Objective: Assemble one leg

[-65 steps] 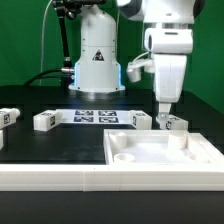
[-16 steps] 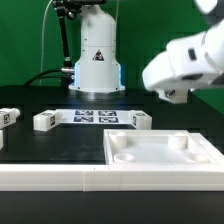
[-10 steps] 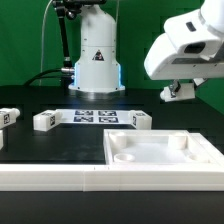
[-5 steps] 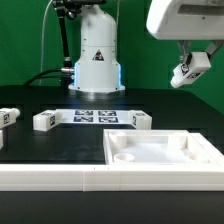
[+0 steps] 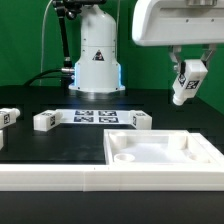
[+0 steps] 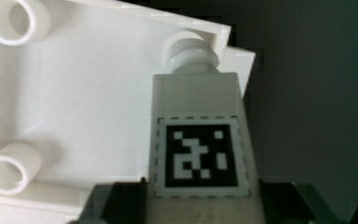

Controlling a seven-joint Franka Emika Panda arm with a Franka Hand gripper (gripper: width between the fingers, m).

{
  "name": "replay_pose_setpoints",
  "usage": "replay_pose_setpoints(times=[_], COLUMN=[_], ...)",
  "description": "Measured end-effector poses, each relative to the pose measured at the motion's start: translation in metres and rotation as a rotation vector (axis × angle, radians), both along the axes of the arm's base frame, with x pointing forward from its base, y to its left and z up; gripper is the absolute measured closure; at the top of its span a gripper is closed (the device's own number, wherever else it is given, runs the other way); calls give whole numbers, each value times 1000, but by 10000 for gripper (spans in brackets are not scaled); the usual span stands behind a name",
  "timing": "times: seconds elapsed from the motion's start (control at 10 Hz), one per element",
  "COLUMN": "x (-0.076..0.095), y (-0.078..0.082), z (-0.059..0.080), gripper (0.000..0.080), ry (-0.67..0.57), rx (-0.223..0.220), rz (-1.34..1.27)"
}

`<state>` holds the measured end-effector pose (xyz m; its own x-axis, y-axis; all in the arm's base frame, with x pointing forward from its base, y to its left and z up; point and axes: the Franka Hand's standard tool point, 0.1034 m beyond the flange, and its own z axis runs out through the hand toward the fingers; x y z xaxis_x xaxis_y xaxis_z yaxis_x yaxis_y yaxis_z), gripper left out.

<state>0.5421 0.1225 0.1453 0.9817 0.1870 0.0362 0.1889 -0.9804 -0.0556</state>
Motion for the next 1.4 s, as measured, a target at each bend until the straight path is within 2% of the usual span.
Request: replay_pose_setpoints(times=[0.1,0.3,0.4,0.6,0.7,1.1,1.4], x=[13,10,15,14,13,52,49], y=[3,2,2,-1,-3,-1,-1], z=[1,-2,0,-5,-12,-10,-13], gripper=[509,509,509,509,509,509,509], ry=[-90,-194,-273,-416,-392,-421,-415], rx=[18,33,48,67,63,70,70], rz=[-10,-13,-18,-6,-8,-2,0])
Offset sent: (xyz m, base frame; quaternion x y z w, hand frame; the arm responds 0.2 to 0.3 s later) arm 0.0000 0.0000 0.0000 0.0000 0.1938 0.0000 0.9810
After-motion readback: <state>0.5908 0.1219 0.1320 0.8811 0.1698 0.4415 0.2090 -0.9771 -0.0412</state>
